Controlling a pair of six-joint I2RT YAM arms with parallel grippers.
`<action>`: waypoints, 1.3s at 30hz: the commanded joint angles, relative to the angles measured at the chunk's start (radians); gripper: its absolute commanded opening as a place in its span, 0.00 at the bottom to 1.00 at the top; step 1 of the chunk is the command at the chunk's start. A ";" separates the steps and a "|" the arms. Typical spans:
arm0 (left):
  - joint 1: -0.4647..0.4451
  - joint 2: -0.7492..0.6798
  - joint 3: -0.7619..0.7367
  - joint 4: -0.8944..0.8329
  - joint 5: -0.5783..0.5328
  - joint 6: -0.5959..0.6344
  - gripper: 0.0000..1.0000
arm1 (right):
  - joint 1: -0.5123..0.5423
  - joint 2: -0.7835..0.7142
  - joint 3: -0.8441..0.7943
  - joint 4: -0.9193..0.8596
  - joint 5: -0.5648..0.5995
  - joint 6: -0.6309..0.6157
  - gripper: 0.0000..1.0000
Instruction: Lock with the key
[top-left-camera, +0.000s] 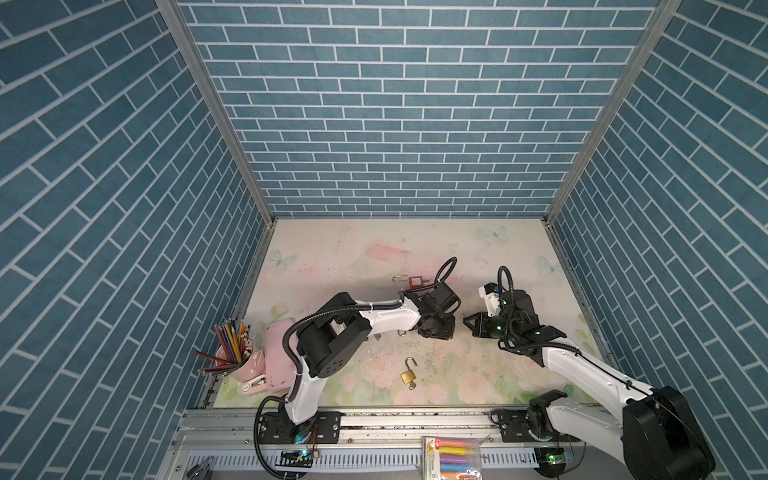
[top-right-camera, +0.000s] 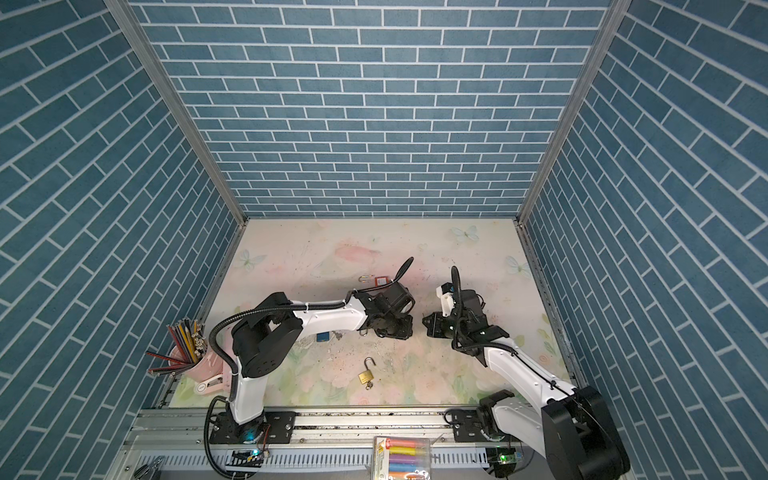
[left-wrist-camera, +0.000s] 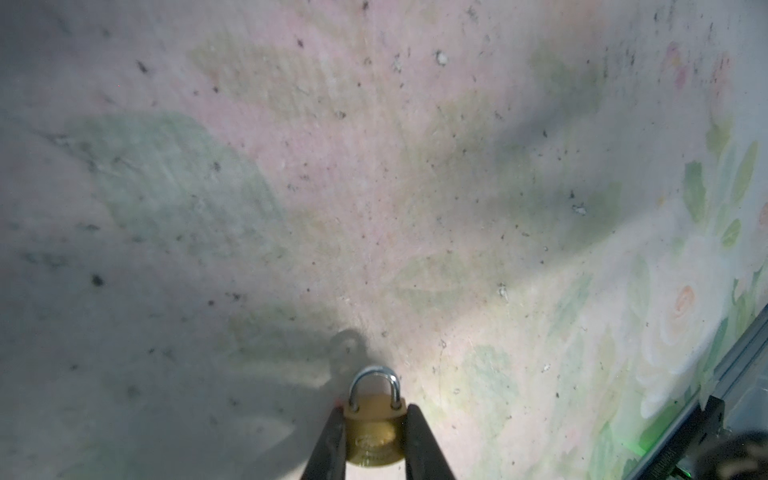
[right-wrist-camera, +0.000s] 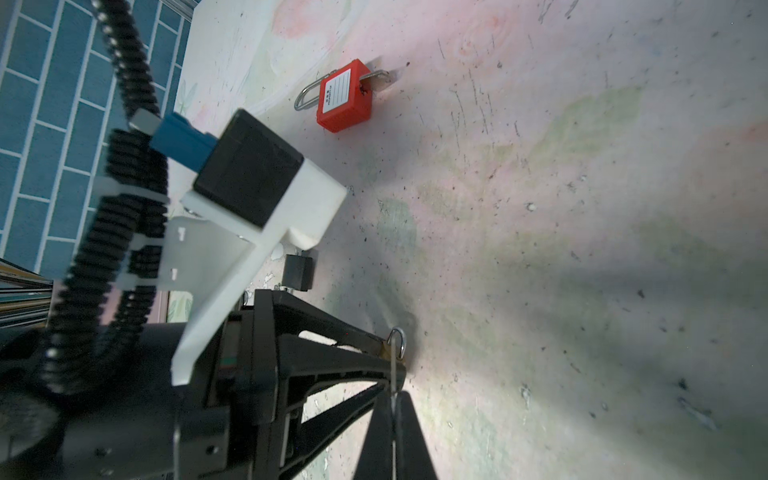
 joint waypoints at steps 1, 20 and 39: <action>0.001 0.015 0.027 0.001 0.000 0.001 0.29 | -0.003 0.001 -0.012 -0.001 0.012 0.023 0.00; 0.089 -0.328 -0.107 0.098 -0.349 0.126 0.45 | -0.010 0.110 0.018 -0.072 -0.080 0.013 0.00; 0.413 -0.863 -0.581 0.438 -0.348 0.223 0.74 | 0.015 0.296 0.066 -0.103 -0.145 0.015 0.00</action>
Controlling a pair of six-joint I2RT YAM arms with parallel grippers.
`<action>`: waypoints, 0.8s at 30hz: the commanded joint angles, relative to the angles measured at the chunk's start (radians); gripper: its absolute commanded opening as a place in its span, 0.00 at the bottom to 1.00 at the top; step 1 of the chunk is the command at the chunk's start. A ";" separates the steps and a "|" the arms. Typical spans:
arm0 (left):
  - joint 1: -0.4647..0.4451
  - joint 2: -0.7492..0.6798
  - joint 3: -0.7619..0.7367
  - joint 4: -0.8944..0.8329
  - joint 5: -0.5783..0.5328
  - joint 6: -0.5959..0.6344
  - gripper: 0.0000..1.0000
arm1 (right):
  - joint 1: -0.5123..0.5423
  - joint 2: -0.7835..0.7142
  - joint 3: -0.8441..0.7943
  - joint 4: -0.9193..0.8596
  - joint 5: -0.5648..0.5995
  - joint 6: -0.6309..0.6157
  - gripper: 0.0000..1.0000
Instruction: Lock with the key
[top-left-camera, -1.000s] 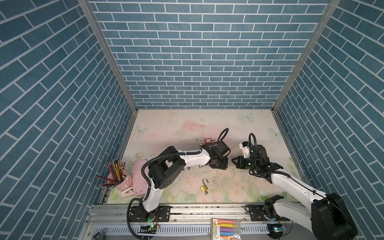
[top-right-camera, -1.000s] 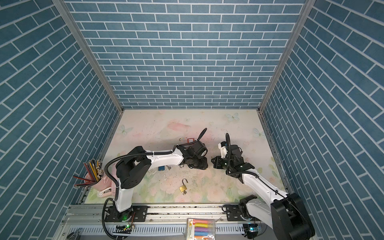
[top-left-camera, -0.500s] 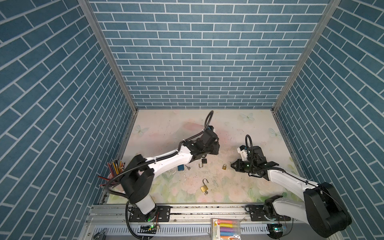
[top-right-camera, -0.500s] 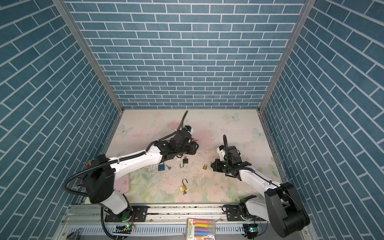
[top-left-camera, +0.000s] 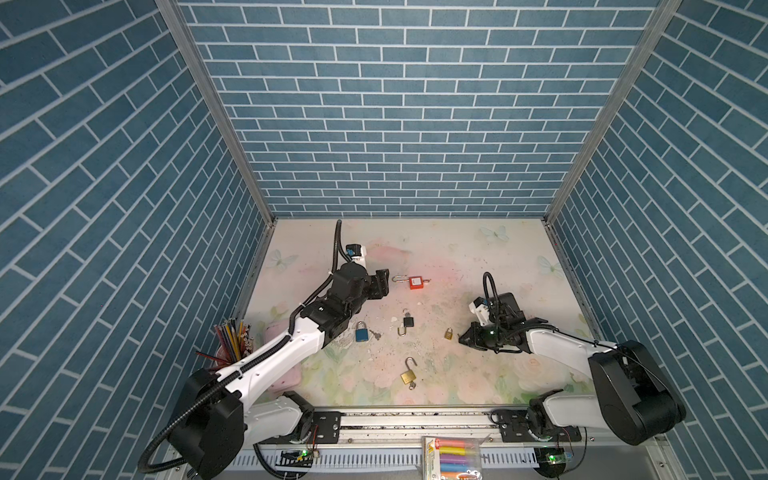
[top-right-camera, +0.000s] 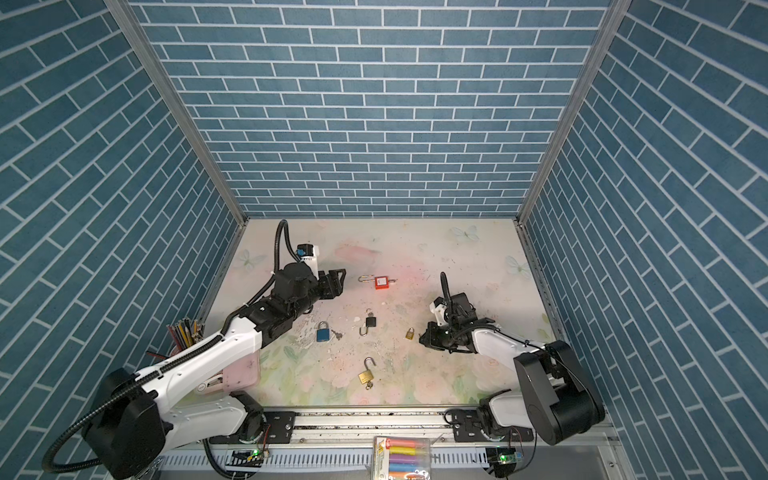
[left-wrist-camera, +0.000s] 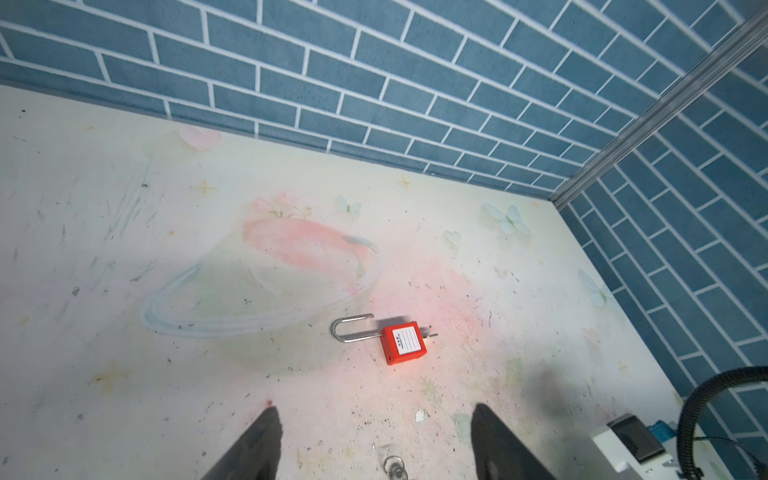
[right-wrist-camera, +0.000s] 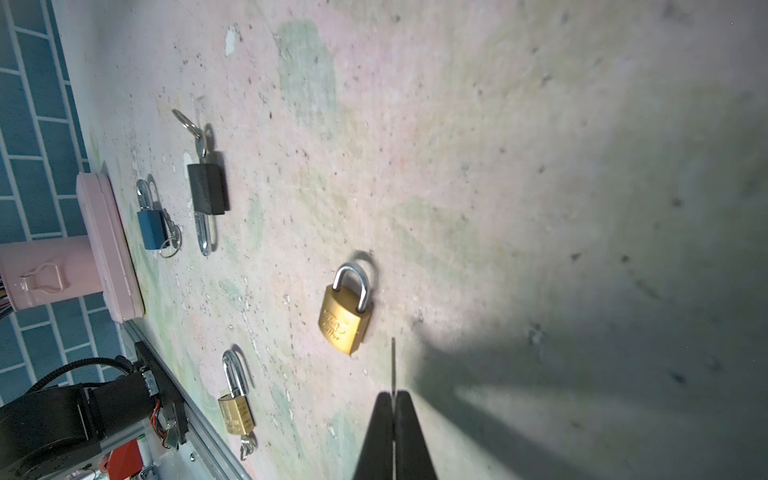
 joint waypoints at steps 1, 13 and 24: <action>0.030 -0.040 -0.043 0.082 0.004 0.008 0.74 | 0.015 0.031 0.034 -0.015 -0.020 0.015 0.00; 0.058 -0.052 -0.070 0.097 0.045 -0.018 0.74 | 0.037 0.081 0.062 -0.004 0.013 0.015 0.00; 0.057 -0.048 -0.068 0.094 0.044 -0.010 0.74 | 0.037 0.118 0.079 0.011 0.018 0.008 0.00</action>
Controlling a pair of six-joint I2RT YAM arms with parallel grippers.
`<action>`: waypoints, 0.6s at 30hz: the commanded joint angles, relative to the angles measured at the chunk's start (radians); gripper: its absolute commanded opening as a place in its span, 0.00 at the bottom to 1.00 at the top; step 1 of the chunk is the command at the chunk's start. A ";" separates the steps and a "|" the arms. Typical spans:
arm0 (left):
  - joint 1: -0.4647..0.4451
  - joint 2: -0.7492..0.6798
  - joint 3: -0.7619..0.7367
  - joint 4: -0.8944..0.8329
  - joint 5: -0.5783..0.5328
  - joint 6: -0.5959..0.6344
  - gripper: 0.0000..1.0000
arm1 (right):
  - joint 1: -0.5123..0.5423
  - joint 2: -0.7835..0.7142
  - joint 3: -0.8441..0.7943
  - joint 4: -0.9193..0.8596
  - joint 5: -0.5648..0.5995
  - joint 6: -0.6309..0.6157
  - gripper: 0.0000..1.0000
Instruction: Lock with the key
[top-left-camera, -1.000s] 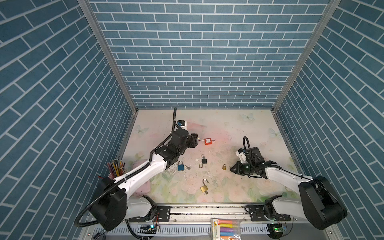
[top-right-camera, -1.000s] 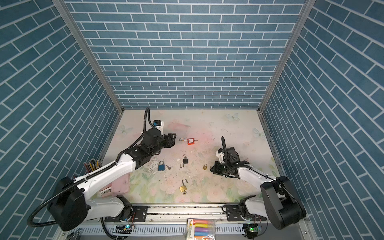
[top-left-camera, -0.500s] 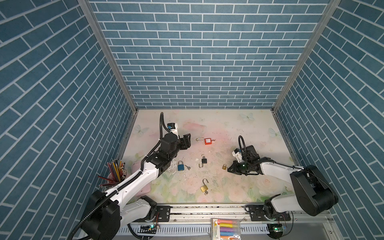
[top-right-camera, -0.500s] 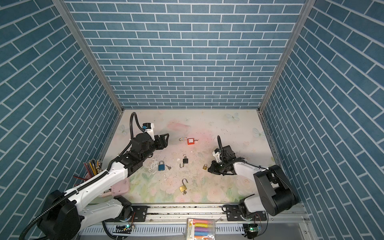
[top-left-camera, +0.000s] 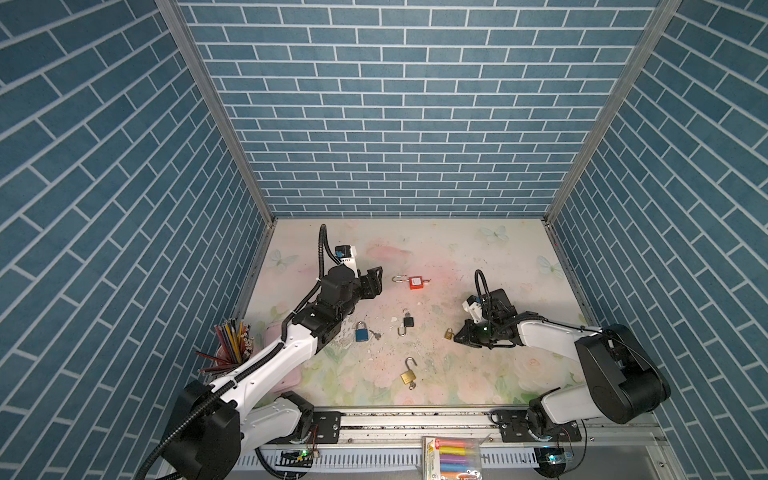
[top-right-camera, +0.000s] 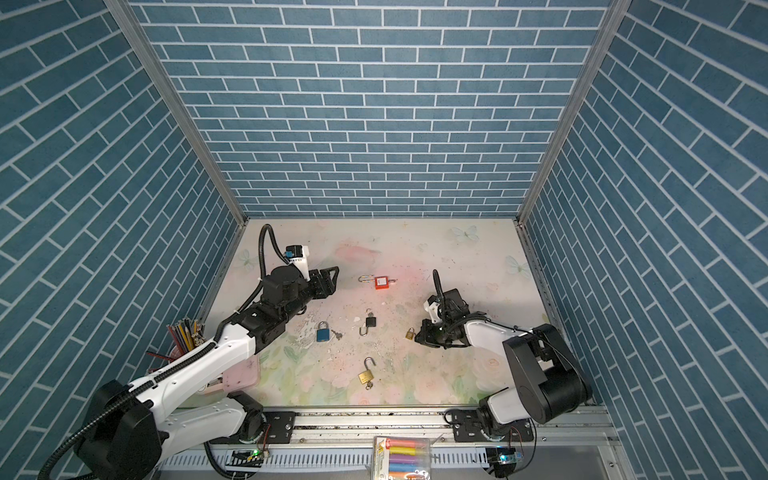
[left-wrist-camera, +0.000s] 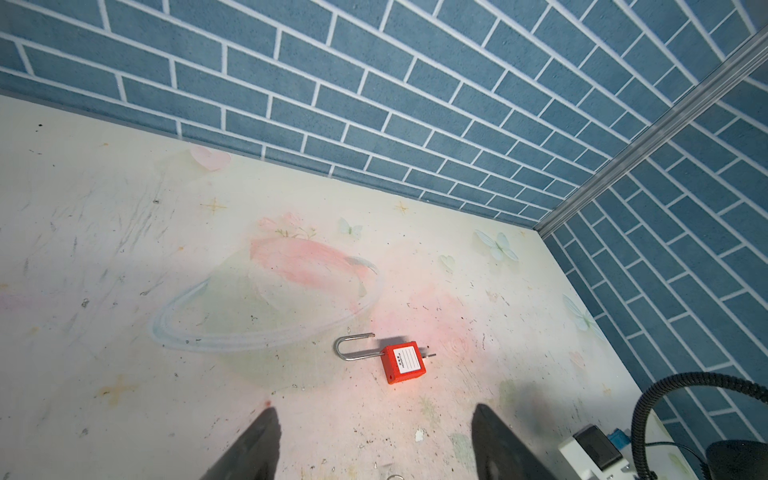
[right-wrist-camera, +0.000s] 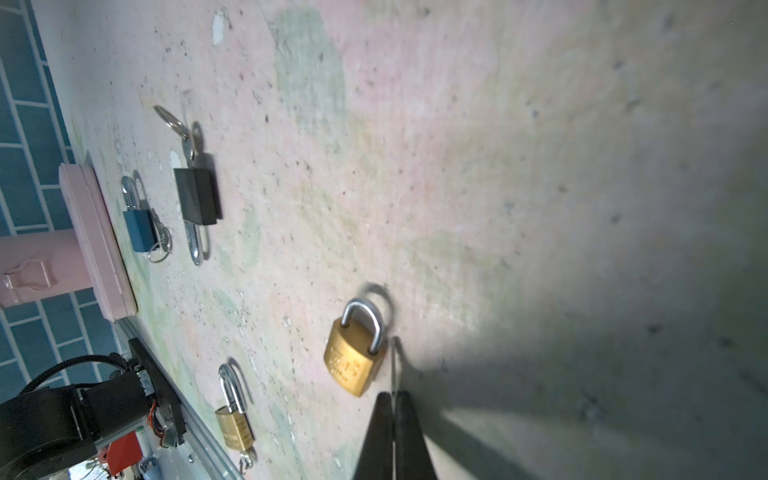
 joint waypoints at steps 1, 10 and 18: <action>0.005 -0.004 -0.004 0.014 -0.003 0.002 0.74 | 0.005 0.018 0.018 -0.004 0.015 0.008 0.00; 0.006 0.002 -0.004 0.013 -0.004 0.001 0.73 | 0.006 0.005 0.019 -0.012 0.023 0.012 0.10; 0.008 -0.009 0.002 -0.001 -0.018 0.013 0.74 | 0.005 -0.012 0.029 -0.021 0.026 0.010 0.18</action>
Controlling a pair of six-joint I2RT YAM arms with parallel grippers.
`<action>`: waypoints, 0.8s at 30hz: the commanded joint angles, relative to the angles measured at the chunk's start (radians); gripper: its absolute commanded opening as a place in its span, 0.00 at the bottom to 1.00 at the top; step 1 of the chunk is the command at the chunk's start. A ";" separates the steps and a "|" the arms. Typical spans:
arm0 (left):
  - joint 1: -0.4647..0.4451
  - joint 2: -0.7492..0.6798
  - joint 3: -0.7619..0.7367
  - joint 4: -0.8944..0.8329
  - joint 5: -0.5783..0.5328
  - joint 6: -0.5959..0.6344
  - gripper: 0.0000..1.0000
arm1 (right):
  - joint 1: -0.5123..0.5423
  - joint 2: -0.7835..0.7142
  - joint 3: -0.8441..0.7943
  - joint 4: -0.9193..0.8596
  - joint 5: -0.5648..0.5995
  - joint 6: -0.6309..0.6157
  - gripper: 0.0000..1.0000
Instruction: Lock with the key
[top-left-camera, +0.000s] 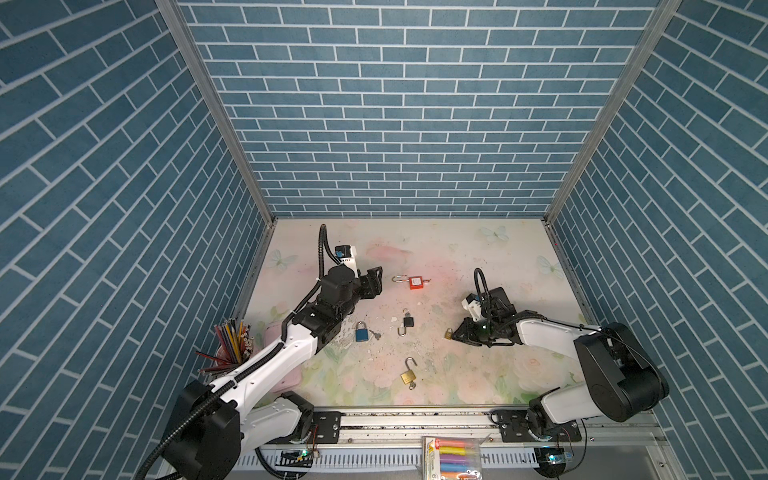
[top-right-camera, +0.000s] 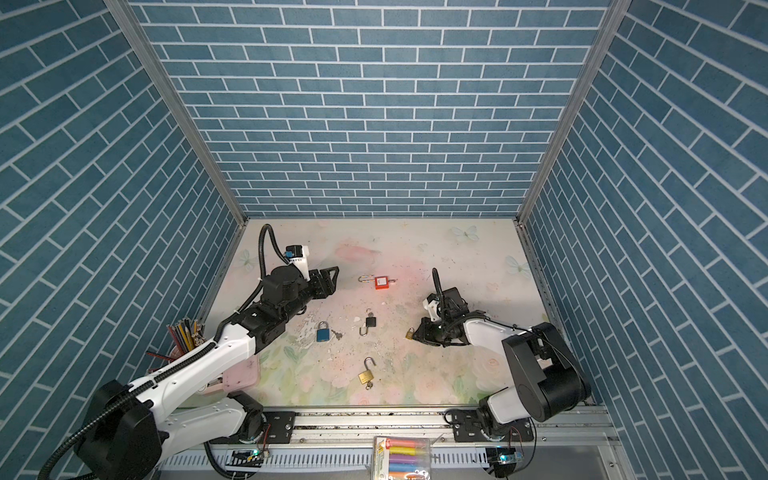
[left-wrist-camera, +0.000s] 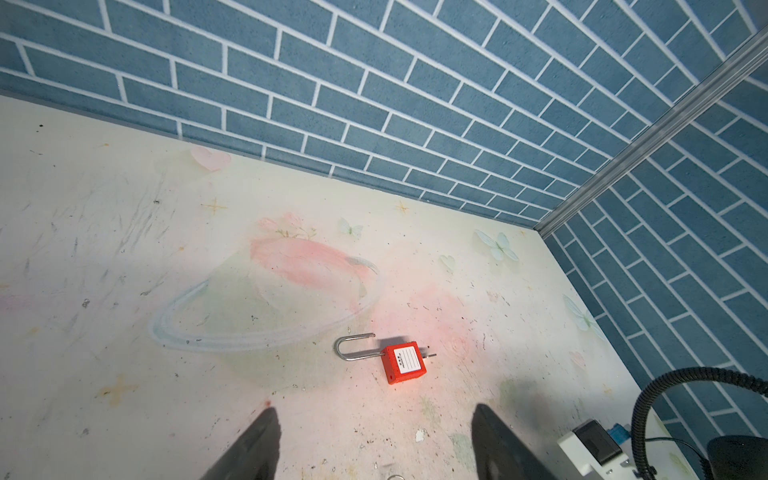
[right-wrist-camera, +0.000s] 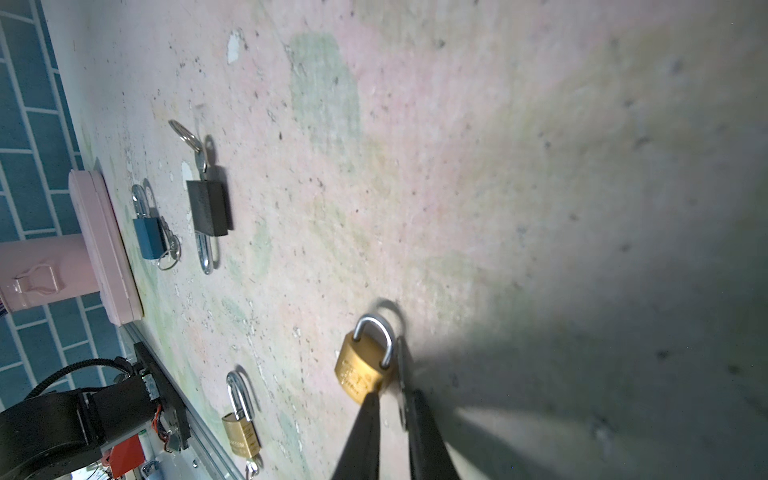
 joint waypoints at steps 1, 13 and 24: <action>0.009 -0.013 0.003 -0.006 -0.019 0.013 0.74 | 0.004 -0.020 0.019 -0.035 0.027 0.008 0.19; 0.036 -0.126 -0.042 0.032 -0.143 0.052 0.87 | 0.004 -0.112 0.085 -0.145 0.082 -0.048 0.42; 0.087 -0.288 -0.077 -0.130 -0.133 -0.083 0.87 | 0.004 -0.335 0.158 -0.187 0.176 -0.136 0.54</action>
